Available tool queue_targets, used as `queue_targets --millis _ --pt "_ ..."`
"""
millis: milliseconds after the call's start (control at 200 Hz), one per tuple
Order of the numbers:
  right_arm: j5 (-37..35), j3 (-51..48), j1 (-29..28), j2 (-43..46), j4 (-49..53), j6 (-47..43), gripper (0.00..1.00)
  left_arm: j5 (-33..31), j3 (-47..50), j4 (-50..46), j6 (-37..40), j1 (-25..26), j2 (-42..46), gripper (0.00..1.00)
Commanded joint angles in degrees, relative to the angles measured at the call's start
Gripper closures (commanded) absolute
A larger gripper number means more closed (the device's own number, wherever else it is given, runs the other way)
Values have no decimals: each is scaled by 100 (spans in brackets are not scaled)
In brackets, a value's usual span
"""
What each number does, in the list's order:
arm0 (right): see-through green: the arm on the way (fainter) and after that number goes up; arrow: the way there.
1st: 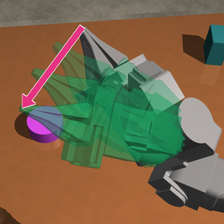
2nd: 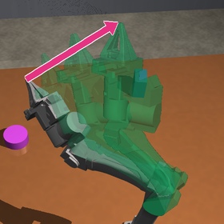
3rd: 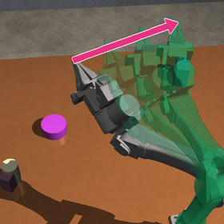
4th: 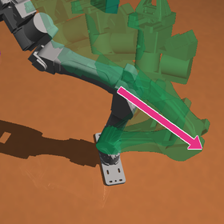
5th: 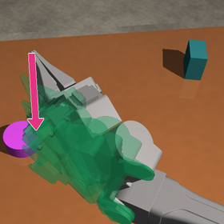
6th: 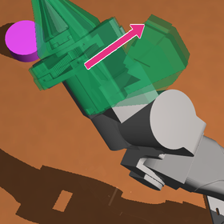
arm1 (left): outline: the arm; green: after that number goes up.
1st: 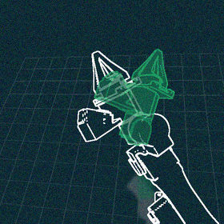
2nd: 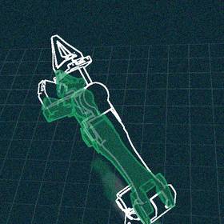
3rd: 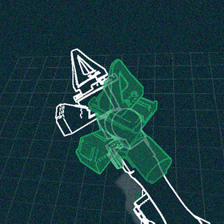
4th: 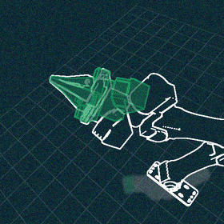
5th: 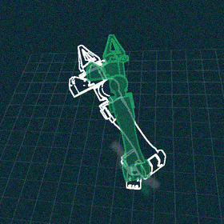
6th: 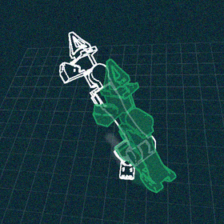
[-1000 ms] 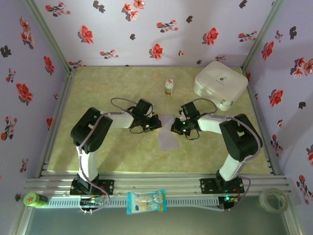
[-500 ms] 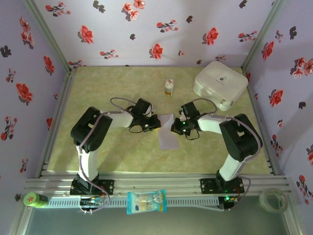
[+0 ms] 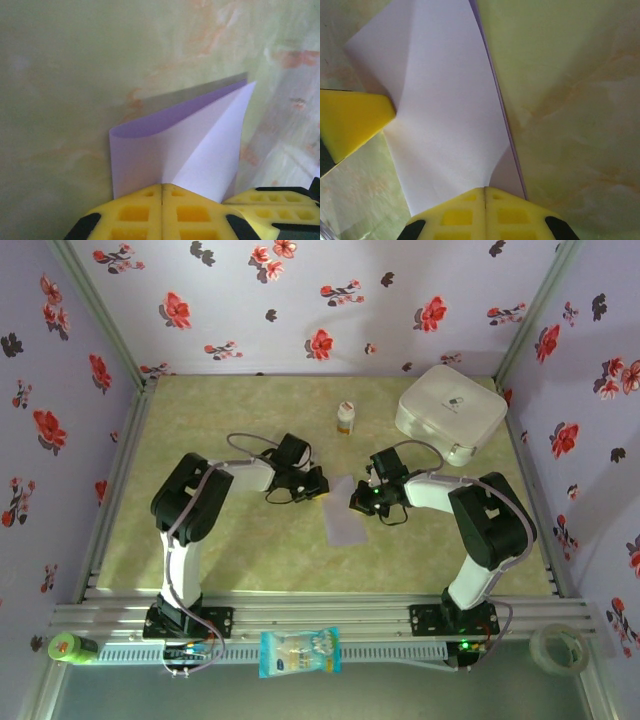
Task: Fold a paper plane with a square sheet of paper (pick it up from the middle)
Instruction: First fold the square sheet of paper in half at the center of the table.
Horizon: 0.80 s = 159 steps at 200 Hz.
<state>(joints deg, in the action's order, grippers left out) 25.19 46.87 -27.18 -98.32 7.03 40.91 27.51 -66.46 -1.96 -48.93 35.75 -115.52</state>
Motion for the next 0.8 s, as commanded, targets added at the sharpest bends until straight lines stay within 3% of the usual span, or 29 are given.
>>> queue_targets --millis 0,355,790 --pt "-576 -155 10 -232 695 -83 100 -233 216 -129 84 -93 -84 94" --pt "-578 -136 11 -209 747 -113 100 34 -323 -301 179 -151 66 93" --pt "-561 -152 5 -249 704 -94 100 -86 -550 -430 282 -237 -491 93"
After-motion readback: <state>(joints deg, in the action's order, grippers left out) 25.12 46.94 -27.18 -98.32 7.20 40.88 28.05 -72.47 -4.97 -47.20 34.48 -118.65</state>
